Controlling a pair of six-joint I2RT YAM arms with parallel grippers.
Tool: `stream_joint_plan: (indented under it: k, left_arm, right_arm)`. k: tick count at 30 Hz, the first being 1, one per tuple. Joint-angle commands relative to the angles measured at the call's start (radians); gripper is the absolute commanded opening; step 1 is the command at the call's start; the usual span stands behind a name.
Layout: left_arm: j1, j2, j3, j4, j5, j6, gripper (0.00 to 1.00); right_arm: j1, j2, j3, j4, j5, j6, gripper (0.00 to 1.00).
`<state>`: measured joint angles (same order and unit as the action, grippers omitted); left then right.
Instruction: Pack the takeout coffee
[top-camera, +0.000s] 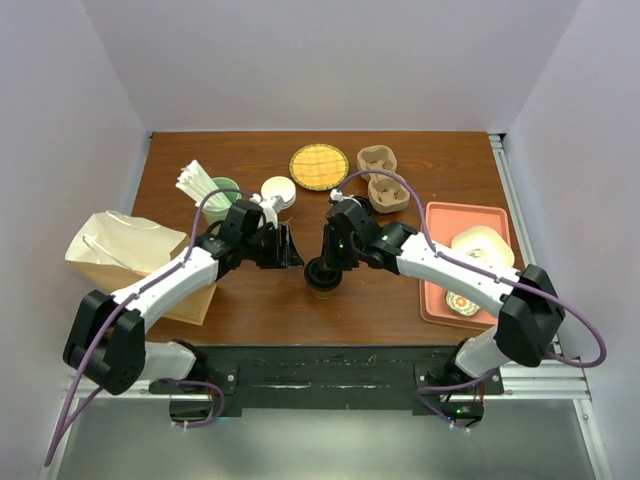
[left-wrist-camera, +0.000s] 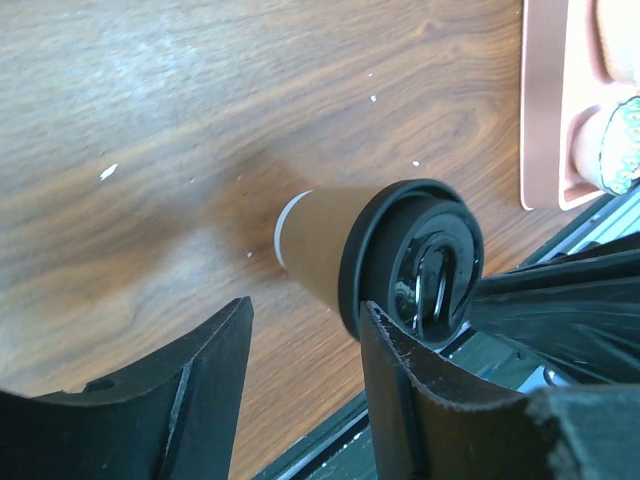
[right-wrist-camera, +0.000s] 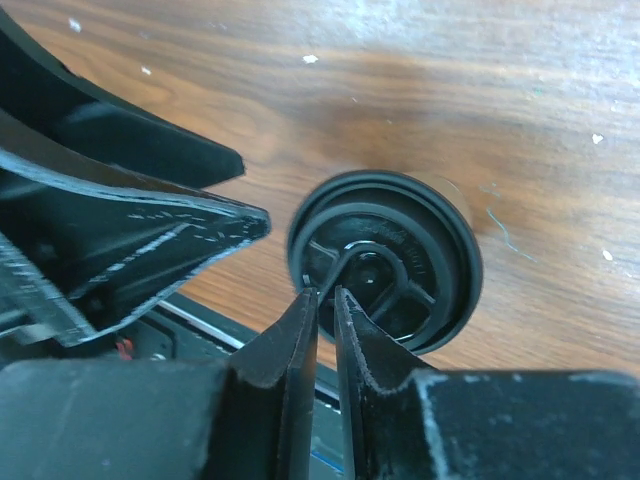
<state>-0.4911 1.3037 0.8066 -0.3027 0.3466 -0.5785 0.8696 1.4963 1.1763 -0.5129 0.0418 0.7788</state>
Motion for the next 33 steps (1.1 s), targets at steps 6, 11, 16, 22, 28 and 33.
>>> stream_joint_plan:
  k: [6, 11, 16, 22, 28, 33]
  left_arm:
    - [0.005, 0.045, 0.031, 0.102, 0.078, 0.055, 0.5]
    - [0.005, 0.069, 0.019, 0.112, 0.088, 0.063, 0.5]
    - [0.005, 0.075, 0.013, 0.102, 0.075, 0.072, 0.48]
    - [0.005, 0.068, -0.003, 0.057, -0.01, 0.083, 0.45]
    - [0.003, 0.074, -0.038, 0.051, -0.08, 0.086, 0.41]
    - [0.003, 0.083, -0.063, 0.056, -0.101, 0.092, 0.36]
  right_arm:
    - [0.0, 0.044, 0.007, -0.007, -0.022, -0.042, 0.15]
    - [0.0, 0.058, -0.032, 0.022, -0.022, -0.027, 0.14]
    - [-0.001, 0.056, -0.079, 0.053, -0.02, -0.009, 0.13]
    - [-0.003, 0.045, -0.132, 0.076, -0.017, 0.01, 0.13]
    - [-0.007, 0.028, -0.181, 0.089, -0.008, 0.025, 0.12]
    - [-0.011, 0.018, -0.23, 0.105, -0.005, 0.036, 0.11]
